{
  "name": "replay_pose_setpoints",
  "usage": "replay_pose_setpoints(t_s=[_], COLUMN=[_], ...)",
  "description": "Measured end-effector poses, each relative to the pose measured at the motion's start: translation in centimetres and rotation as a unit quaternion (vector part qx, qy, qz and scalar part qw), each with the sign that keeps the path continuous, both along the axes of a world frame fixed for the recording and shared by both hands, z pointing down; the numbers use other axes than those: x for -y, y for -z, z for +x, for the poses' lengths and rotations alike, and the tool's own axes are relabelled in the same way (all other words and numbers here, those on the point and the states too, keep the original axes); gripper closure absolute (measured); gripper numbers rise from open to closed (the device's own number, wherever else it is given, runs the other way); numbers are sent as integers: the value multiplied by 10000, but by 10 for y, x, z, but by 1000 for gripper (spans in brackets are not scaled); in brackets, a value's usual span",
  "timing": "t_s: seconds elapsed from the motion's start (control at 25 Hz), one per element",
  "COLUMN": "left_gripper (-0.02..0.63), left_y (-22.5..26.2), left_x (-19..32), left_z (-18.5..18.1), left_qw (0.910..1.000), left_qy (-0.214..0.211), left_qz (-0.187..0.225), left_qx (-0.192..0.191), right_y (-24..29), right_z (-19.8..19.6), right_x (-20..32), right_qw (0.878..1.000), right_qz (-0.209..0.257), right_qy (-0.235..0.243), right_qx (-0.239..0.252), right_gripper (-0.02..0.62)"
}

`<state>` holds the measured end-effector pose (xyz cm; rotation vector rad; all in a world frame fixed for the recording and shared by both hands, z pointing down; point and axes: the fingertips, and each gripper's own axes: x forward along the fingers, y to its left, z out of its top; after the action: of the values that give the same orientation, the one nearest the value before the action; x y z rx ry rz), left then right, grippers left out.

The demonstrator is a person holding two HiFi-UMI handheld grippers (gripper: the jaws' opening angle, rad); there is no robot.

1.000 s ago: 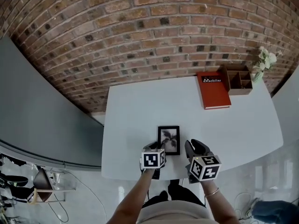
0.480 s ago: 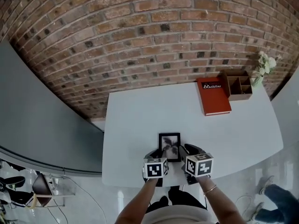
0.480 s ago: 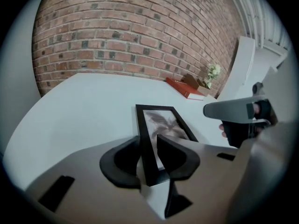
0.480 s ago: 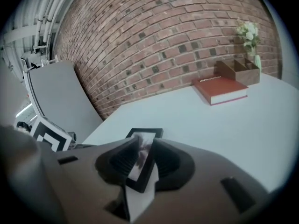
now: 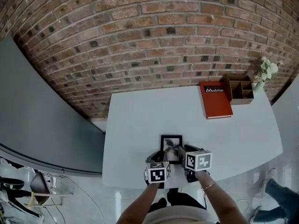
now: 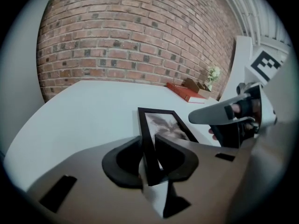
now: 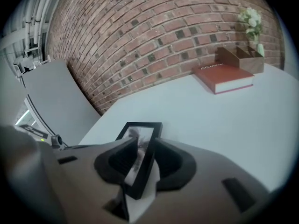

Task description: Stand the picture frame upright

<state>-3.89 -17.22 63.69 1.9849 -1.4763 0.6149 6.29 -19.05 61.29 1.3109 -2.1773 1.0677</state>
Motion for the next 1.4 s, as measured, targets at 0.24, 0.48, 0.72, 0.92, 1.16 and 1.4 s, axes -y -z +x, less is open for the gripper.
replay_pose_setpoints(t_s=[0.24, 0.48, 0.72, 0.92, 1.16, 1.4], left_gripper=[532, 545, 545, 545, 545, 545], left_y=[3, 8, 7, 8, 12, 11], left_x=[3, 3, 1, -2, -7, -8], left_z=[-1, -3, -10, -16, -21, -21], left_qw=[9999, 9997, 9981, 9960, 9938, 9925], left_qy=[31, 132, 359, 514, 554, 529], left_qz=[99, 170, -40, -112, -135, -168], left_qx=[6, -130, -505, -718, -953, -1092], right_y=[-11, -17, -24, -24, -22, -19], right_z=[1, 2, -2, -7, -15, -19], right_x=[6, 2, -4, -5, -8, -9], right_qw=[9996, 9989, 9977, 9968, 9928, 9872], right_qz=[-272, -446, -611, -664, -850, -1003], right_qy=[-6, 0, -12, 9, 127, 77], right_qx=[41, 164, 302, 454, 831, 1240], right_gripper=[492, 492, 492, 492, 492, 492])
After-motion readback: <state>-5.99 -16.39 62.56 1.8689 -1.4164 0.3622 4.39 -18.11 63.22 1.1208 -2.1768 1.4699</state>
